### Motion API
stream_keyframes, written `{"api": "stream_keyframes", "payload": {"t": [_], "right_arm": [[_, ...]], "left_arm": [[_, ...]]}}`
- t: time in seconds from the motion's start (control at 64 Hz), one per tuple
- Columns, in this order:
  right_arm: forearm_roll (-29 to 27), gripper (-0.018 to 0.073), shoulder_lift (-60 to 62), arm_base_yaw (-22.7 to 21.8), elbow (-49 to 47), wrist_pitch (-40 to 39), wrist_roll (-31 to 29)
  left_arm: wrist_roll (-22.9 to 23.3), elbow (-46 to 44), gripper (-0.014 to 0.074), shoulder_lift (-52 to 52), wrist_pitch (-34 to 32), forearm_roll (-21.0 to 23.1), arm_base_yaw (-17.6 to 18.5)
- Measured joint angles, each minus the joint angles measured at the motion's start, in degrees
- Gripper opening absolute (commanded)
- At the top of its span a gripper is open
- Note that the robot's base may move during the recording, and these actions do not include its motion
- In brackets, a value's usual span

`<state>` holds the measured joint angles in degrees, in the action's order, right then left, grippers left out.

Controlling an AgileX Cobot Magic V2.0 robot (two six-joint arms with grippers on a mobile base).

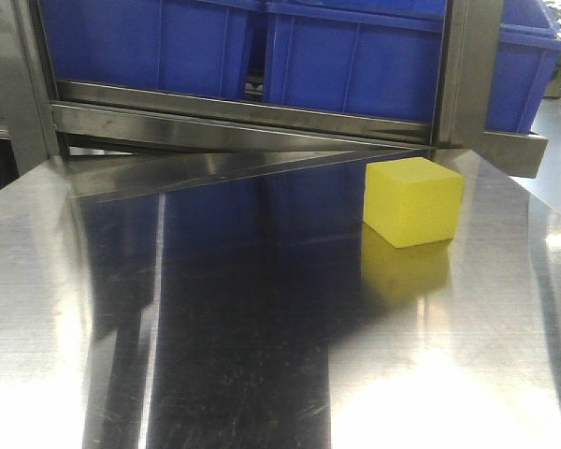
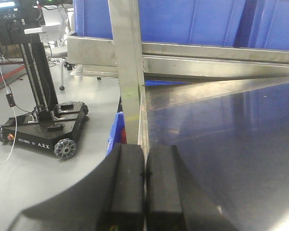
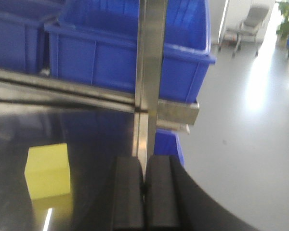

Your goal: Place yellow foam block on left shelf second layer

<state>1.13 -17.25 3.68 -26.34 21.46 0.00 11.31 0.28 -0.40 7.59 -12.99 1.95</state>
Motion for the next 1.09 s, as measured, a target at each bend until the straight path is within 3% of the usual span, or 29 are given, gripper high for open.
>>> {"api": "stream_keyframes", "payload": {"t": [0.141,0.281,0.562,0.781,1.093], "right_arm": [[0.0,0.0480,-8.7,2.7,-5.5,4.0,0.0],[0.0,0.0583,-17.4,5.4,-10.3,8.6,0.0],[0.0,0.0594,-42.3,12.0,-30.6,22.9,0.0],[0.0,0.0594,-60.4,18.6,-48.6,29.6,0.0],[-0.4,0.0594,-77.9,22.4,-57.7,31.3,0.0]], "left_arm": [[0.0,0.0,0.0136,0.0,0.0,0.0,0.0],[0.0,0.0,0.0136,0.0,0.0,0.0,0.0],[0.0,0.0,0.0136,0.0,0.0,0.0,0.0],[0.0,0.0,0.0136,0.0,0.0,0.0,0.0],[0.0,0.0,0.0136,0.0,0.0,0.0,0.0]]}}
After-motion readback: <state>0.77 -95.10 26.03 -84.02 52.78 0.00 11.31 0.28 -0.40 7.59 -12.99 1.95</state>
